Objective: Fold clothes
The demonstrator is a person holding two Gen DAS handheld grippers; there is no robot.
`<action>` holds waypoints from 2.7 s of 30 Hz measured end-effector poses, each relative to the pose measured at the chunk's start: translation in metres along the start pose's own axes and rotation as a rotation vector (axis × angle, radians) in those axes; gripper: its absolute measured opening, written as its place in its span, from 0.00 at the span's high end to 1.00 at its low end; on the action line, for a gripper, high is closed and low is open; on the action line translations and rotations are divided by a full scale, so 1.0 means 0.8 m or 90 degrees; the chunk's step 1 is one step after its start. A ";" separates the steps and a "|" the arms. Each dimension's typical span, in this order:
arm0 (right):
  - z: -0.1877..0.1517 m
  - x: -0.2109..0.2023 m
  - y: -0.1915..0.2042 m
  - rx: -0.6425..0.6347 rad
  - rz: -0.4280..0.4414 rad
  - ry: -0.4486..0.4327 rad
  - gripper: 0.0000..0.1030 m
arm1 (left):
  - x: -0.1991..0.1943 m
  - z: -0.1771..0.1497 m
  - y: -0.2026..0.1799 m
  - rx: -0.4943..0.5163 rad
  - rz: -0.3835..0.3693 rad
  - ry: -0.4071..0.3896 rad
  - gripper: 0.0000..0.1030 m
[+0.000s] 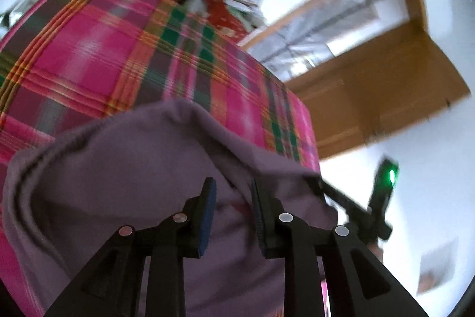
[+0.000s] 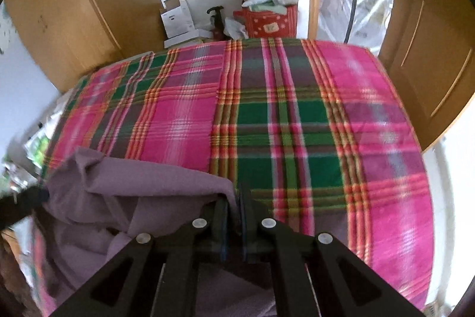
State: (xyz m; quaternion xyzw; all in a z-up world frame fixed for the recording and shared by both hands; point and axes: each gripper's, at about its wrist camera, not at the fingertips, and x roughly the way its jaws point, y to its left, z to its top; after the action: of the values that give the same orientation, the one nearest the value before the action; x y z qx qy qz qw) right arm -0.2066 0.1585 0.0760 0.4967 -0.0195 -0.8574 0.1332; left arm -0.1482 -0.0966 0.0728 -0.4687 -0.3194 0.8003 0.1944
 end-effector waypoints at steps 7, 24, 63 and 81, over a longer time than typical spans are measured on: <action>-0.022 -0.054 -0.002 -0.019 0.047 -0.055 0.85 | 0.006 -0.071 -0.053 0.118 -0.015 0.053 0.67; -0.094 -0.115 -0.059 0.039 0.091 -0.119 0.73 | 0.035 -0.177 -0.103 0.308 0.079 0.099 0.67; -0.214 -0.116 -0.108 0.275 0.214 -0.203 0.52 | 0.068 -0.139 -0.033 0.184 0.153 0.088 0.67; -0.190 -0.039 -0.081 0.321 0.372 -0.133 0.50 | 0.075 -0.133 -0.032 0.163 0.130 0.092 0.67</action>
State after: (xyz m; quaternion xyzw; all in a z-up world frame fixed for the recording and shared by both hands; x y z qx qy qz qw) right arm -0.0754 0.2436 0.0150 0.3978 -0.3828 -0.7977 0.2427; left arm -0.0842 -0.0067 0.0149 -0.5266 -0.1509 0.8140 0.1930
